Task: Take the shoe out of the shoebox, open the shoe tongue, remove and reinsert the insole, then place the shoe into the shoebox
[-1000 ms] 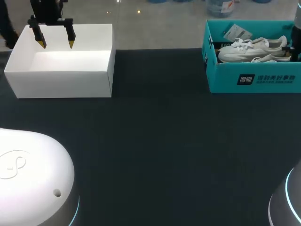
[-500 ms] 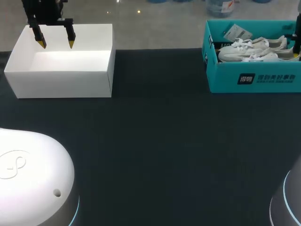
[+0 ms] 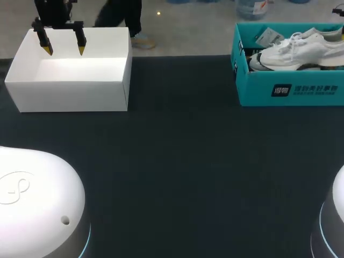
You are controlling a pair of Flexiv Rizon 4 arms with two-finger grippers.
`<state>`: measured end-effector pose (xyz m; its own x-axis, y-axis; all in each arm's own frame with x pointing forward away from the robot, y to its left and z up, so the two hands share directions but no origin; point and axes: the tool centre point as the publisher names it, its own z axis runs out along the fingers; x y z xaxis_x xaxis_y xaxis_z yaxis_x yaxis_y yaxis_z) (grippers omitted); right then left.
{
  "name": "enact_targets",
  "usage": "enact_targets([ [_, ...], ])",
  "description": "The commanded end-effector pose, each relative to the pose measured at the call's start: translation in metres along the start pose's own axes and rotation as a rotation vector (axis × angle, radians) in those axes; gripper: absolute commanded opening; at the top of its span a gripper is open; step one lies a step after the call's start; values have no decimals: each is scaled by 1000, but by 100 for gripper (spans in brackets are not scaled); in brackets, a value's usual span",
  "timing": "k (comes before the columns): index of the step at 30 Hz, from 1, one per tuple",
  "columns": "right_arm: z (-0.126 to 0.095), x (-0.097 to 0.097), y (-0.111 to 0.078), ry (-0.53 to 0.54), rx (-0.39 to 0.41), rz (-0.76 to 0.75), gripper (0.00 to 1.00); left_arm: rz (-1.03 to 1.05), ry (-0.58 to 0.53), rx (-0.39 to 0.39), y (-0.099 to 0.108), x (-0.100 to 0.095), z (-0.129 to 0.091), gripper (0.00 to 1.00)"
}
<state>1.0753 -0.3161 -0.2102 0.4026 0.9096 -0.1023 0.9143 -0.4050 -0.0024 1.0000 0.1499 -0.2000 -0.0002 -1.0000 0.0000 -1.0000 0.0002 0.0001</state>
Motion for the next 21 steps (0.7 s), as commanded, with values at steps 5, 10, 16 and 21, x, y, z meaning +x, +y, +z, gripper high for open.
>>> enact_targets([
  [5, -70, 11, -7, -18, -39, 27, 0, 0, 0, 0, 0, 0, 0, 100],
  [10, -96, 22, -14, -43, -70, 66, 0, 0, 0, 0, 0, 0, 0, 100],
  [16, -109, 34, -21, -28, -90, 83, 0, 0, 0, 0, 0, 0, 0, 100],
  [21, -110, 36, -21, -6, -115, 87, 0, 0, 0, 0, 0, 0, 0, 100],
])
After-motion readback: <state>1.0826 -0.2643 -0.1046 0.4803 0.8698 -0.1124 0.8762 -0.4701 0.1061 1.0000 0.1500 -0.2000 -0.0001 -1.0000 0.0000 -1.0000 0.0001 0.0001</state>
